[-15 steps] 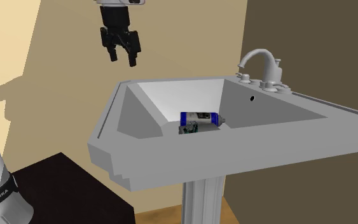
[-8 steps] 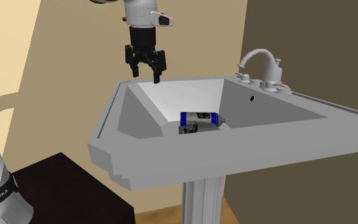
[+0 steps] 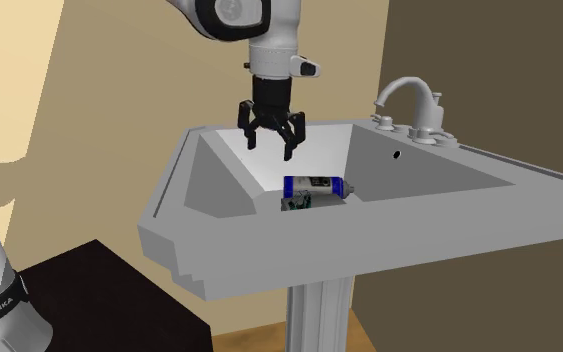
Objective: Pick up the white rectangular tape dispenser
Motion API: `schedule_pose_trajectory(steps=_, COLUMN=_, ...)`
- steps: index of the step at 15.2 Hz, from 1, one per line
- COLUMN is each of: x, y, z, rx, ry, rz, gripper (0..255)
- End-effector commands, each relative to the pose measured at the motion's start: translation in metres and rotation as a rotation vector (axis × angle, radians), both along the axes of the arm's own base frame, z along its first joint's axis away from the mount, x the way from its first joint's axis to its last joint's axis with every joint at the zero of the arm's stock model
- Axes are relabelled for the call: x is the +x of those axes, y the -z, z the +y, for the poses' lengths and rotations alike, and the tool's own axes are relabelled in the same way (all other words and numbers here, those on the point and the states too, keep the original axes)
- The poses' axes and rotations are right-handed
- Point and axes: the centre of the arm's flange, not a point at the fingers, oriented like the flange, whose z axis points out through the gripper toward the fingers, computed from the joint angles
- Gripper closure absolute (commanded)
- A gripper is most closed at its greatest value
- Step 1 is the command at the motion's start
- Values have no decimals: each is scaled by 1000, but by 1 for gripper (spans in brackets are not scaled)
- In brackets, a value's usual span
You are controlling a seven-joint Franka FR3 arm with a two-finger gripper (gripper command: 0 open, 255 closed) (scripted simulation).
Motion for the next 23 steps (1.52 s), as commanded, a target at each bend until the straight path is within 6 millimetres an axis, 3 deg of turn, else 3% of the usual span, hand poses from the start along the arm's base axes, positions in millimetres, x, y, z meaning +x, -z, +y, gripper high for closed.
schedule_pose_trajectory(steps=1, x=13, y=19, z=-18, rx=-2, ry=-13, rz=8, gripper=0)
schedule_pose_trajectory(steps=7, x=48, y=65, z=-70, rx=-6, ry=-44, rz=34, gripper=0)
schedule_pose_trajectory(steps=16, x=48, y=105, z=-70, rx=-6, ry=-44, rz=34, gripper=0)
schedule_pose_trajectory(steps=17, x=48, y=105, z=-70, rx=-6, ry=-44, rz=34, gripper=255)
schedule_pose_trajectory(steps=23, x=47, y=104, z=-70, rx=-6, ry=-44, rz=34, gripper=255)
